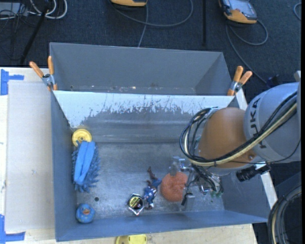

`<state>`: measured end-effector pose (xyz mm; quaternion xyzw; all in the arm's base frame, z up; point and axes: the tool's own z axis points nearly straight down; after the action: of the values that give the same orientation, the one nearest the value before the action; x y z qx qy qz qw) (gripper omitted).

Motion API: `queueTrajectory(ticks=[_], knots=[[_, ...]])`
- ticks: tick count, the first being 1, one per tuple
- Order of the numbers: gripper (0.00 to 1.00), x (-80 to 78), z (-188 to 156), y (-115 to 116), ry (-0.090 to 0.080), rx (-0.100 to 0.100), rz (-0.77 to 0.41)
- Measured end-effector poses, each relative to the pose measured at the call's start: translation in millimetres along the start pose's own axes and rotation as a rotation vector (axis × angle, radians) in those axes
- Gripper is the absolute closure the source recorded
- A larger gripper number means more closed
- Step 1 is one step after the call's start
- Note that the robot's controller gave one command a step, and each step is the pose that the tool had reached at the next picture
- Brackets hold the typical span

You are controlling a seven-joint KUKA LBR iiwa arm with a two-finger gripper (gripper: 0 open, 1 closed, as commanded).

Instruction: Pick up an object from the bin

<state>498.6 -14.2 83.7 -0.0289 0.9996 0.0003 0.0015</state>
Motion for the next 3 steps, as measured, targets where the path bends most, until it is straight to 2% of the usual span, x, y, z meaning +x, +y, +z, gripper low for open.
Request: queueTrajectory(ticks=[1,2,3], knots=[[1.00,-5.4,21,5,-0.012,0.001,0.100],[1.00,-2.0,14,8,0.001,0.000,0.128],[1.00,-29.3,-77,20,0.003,0.000,0.098]])
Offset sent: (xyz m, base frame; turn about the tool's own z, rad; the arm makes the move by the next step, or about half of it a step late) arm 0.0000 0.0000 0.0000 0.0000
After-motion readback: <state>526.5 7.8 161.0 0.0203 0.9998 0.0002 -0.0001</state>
